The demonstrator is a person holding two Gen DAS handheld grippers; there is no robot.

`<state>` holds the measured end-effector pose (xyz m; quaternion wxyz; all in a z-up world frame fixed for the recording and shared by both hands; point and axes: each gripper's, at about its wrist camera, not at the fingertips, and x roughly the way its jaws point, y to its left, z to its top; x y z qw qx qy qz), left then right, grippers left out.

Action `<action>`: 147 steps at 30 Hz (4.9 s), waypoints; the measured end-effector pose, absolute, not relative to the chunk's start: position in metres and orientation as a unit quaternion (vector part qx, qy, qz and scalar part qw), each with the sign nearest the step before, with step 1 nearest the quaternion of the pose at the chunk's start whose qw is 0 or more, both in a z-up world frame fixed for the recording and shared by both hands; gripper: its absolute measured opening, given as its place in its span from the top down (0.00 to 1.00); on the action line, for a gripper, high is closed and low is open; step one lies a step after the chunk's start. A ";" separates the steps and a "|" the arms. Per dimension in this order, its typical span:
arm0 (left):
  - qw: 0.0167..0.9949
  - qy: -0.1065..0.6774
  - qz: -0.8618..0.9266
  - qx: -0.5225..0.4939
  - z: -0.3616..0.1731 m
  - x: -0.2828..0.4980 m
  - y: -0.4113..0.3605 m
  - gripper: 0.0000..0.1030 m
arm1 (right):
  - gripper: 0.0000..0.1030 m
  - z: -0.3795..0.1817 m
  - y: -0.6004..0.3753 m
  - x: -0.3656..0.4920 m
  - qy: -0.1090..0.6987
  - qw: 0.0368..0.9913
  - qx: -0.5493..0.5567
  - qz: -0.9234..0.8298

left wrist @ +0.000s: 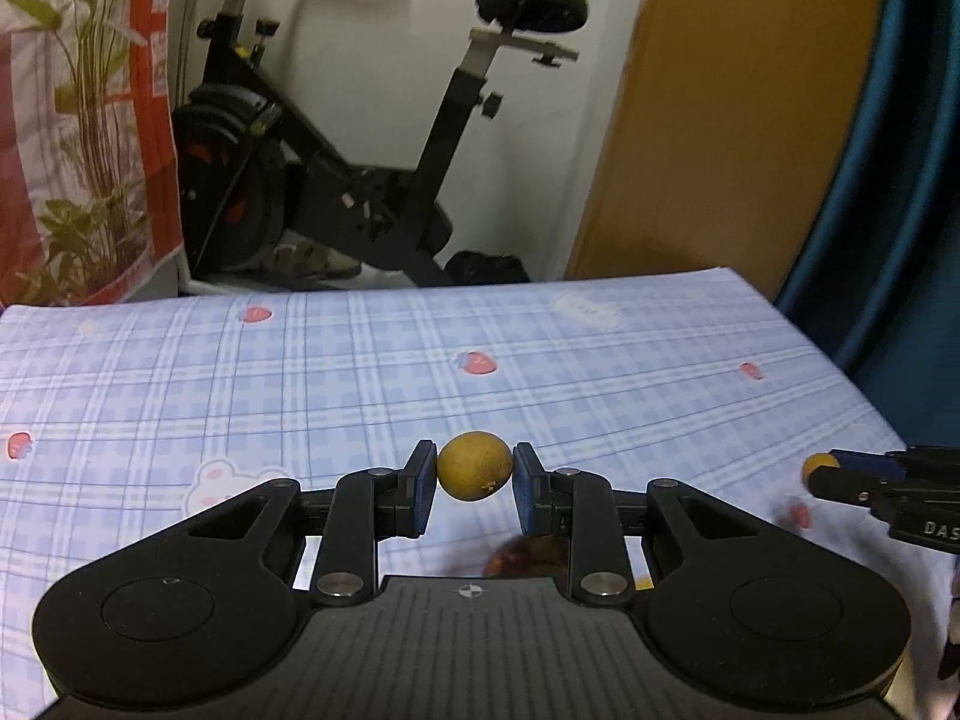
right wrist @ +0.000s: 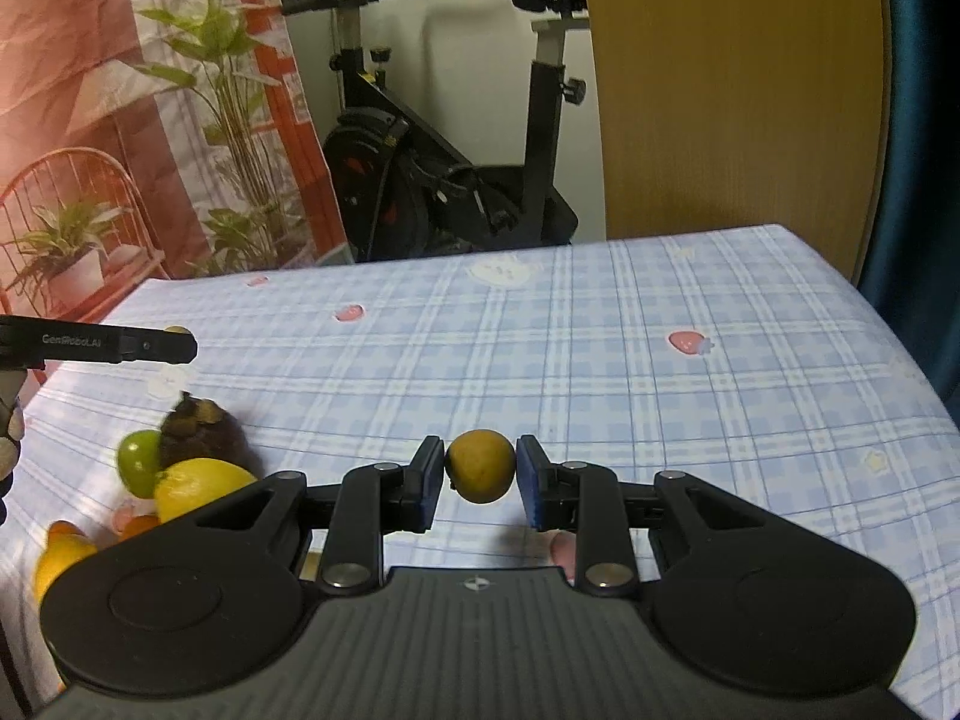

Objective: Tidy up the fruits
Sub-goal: 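Carry both held longans over the cream plate, then open the left tool over the plate while the right tool releases its longan, then move the left tool toward the large yellow lemon beside the plate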

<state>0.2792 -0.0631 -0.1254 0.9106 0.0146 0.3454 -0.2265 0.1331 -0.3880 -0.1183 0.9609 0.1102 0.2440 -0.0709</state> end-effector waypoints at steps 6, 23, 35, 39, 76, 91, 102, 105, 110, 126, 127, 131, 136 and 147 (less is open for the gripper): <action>0.914 0.322 -0.246 0.020 -0.110 0.247 -0.067 0.72 | 0.72 -0.110 -0.374 0.111 0.228 0.966 0.108 -0.064; 0.898 0.306 -0.315 0.036 -0.115 0.172 -0.093 0.72 | 0.72 -0.125 -0.343 0.063 0.219 0.968 0.108 -0.056; 0.876 0.321 -0.354 0.060 -0.136 0.159 -0.116 0.72 | 0.72 -0.145 -0.343 0.055 0.233 0.964 0.117 -0.050; 0.869 0.326 -0.364 0.078 -0.145 0.157 -0.128 0.72 | 0.72 -0.147 -0.344 0.056 0.234 0.964 0.113 -0.050; 0.844 0.349 -0.391 0.113 -0.168 0.190 -0.189 0.56 | 0.71 -0.156 -0.344 0.063 0.251 0.959 0.094 -0.095; 0.894 0.321 -0.305 0.069 -0.130 0.178 -0.126 0.36 | 0.37 -0.139 -0.338 0.054 0.229 0.962 0.128 -0.079; 0.929 0.290 -0.224 0.050 -0.108 0.152 -0.063 0.17 | 0.16 -0.126 -0.307 0.056 0.217 0.966 0.117 -0.076; 0.938 0.282 -0.197 0.047 -0.101 0.146 -0.049 0.16 | 0.10 -0.125 -0.296 0.059 0.223 0.966 0.106 -0.073; 0.951 0.261 -0.159 0.053 -0.094 0.131 -0.035 0.14 | 0.00 -0.125 -0.282 0.057 0.214 0.970 0.100 -0.062; 0.963 0.242 -0.113 0.025 -0.088 0.105 0.000 0.03 | 0.00 -0.118 -0.252 0.058 0.187 0.978 0.097 -0.004; 0.963 0.243 -0.112 0.023 -0.088 0.104 0.000 0.03 | 0.00 -0.117 -0.250 0.059 0.189 0.977 0.096 0.001; 0.963 0.246 -0.109 0.015 -0.091 0.105 0.003 0.00 | 0.00 -0.112 -0.246 0.064 0.181 0.978 0.102 0.007; 0.962 0.252 -0.105 0.005 -0.098 0.109 0.007 0.00 | 0.00 -0.106 -0.245 0.072 0.153 0.981 0.116 0.014; 0.960 0.272 -0.071 0.007 -0.113 0.118 0.017 0.00 | 0.00 -0.121 -0.229 0.077 0.174 0.981 0.081 0.020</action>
